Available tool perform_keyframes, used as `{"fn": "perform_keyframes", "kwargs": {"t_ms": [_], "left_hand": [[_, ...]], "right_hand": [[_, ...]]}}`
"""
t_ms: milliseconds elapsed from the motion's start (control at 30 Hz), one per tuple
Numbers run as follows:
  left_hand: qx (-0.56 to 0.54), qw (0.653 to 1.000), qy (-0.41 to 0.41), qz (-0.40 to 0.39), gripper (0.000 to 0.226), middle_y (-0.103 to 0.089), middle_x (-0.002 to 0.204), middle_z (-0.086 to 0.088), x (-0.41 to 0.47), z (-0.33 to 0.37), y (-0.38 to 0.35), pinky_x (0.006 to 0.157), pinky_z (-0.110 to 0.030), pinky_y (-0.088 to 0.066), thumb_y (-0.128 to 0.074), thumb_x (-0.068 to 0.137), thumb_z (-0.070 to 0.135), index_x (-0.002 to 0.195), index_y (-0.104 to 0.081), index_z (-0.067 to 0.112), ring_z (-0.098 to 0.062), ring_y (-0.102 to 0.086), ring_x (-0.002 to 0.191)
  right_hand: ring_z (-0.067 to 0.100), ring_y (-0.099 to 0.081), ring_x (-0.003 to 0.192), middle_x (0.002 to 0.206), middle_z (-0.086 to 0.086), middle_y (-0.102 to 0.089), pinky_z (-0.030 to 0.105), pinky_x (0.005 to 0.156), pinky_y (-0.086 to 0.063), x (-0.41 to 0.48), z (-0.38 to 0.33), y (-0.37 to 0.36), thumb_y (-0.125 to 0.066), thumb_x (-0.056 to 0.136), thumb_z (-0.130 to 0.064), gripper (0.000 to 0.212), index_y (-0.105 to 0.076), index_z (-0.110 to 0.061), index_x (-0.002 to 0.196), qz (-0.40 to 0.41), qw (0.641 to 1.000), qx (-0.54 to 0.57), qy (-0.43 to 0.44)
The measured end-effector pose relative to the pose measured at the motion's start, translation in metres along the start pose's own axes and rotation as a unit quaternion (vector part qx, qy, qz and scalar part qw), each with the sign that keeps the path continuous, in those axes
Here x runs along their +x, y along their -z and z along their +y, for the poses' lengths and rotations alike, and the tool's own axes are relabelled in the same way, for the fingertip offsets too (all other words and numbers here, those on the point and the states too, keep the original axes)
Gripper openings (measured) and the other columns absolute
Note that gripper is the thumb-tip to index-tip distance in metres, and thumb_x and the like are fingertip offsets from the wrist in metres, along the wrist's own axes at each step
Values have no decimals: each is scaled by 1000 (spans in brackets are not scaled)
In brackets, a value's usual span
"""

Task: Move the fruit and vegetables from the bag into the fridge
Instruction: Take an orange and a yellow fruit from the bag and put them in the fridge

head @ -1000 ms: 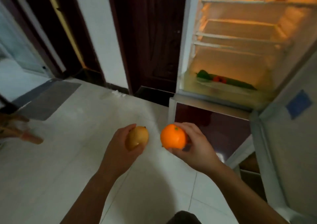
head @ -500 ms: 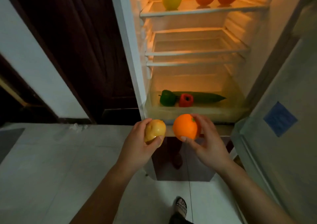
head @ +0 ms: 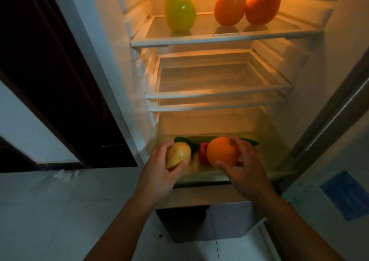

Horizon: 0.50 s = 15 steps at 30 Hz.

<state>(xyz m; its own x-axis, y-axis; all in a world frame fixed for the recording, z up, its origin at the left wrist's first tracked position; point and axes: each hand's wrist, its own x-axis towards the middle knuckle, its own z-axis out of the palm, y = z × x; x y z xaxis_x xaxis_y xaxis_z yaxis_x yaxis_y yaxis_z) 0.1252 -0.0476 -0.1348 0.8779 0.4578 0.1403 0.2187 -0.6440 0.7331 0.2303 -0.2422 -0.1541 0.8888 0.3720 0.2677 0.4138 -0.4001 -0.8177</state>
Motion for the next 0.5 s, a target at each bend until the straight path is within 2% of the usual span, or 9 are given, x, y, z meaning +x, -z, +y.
{"fn": "perform_keyframes", "kwargs": {"t_ms": [100, 167, 267, 367, 500], "left_hand": [[-9, 1000, -14, -16, 60, -45, 127, 10, 22, 4, 0, 91, -29, -43, -60, 81, 49, 134, -39, 30, -8, -46, 112], [-15, 999, -30, -26, 61, -39, 123, 15, 36, 12, 1, 91, -25, -39, -59, 82, 49, 135, -38, 29, -4, -42, 112], [-15, 997, -67, -17, 60, -36, 120, 18, 57, 27, 4, 90, -23, -35, -60, 81, 48, 135, -39, 31, -2, -39, 111], [-10, 993, -113, 5, 59, -36, 119, 21, 74, 39, 10, 88, -22, -34, -63, 79, 47, 132, -41, 36, 1, -37, 111], [23, 986, -166, 7, 61, -31, 117, 23, 83, 45, 12, 81, -7, -27, -65, 75, 49, 130, -41, 41, 9, -27, 105]], "right_hand": [[11, -44, 107, 122, -6, -39, 27, 79, -46, 11, 4, 2, -79, 69, -24, 66, -44, -28, 125, 39, 999, 20, -32], [12, -45, 108, 121, -7, -38, 28, 80, -47, 19, 2, 6, -79, 69, -25, 65, -42, -32, 122, 44, 998, 29, -34], [12, -46, 109, 123, -9, -37, 29, 84, -49, 34, -5, 13, -75, 69, -39, 65, -39, -37, 123, 44, 999, 18, -10], [7, -47, 106, 122, -9, -39, 18, 78, -47, 49, -15, 20, -67, 66, -52, 67, -40, -37, 125, 63, 998, 20, 26], [4, -46, 108, 126, -9, -40, 21, 75, -52, 61, -18, 26, -72, 69, -51, 67, -43, -34, 127, 80, 995, 31, 46]]}}
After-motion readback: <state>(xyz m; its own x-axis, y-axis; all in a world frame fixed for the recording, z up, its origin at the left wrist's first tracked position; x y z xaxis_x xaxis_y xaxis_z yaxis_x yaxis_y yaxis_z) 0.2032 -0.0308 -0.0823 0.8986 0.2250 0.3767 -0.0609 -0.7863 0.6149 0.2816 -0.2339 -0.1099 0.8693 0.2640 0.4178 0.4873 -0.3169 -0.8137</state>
